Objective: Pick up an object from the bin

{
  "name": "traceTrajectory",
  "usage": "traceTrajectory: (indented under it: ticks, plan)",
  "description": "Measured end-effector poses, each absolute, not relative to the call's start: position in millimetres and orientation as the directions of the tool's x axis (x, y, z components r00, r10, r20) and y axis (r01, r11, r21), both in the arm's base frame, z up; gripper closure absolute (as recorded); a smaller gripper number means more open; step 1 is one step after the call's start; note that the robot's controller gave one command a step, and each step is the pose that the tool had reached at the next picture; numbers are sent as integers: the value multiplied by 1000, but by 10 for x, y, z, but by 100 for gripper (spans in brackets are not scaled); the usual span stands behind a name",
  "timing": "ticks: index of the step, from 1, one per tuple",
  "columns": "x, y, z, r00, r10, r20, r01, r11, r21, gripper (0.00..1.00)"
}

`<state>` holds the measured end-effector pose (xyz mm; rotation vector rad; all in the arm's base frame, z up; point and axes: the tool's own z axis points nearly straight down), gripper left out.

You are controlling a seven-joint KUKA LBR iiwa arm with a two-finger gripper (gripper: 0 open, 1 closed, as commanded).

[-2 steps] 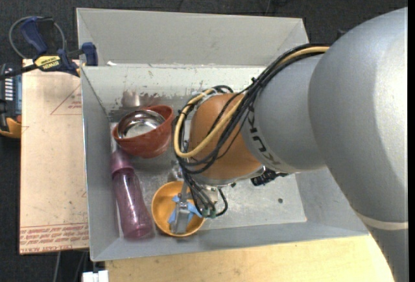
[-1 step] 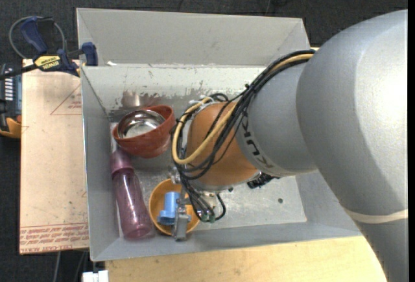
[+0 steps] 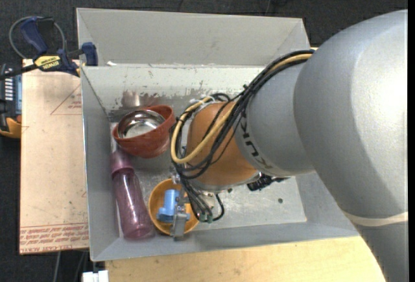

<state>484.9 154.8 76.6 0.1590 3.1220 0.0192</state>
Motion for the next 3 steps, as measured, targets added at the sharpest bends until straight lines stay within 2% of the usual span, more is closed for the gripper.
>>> traceTrajectory:
  ticks: [1, 2, 3]
  plan:
    - [4849, 1552, 766, -994, 112, -16, 112, 994, 14, 100]
    - [4841, 1544, 912, -993, 114, -18, 114, 993, 13, 100]
    - [4892, 1540, 1227, -992, 117, -37, 116, 993, 19, 100]
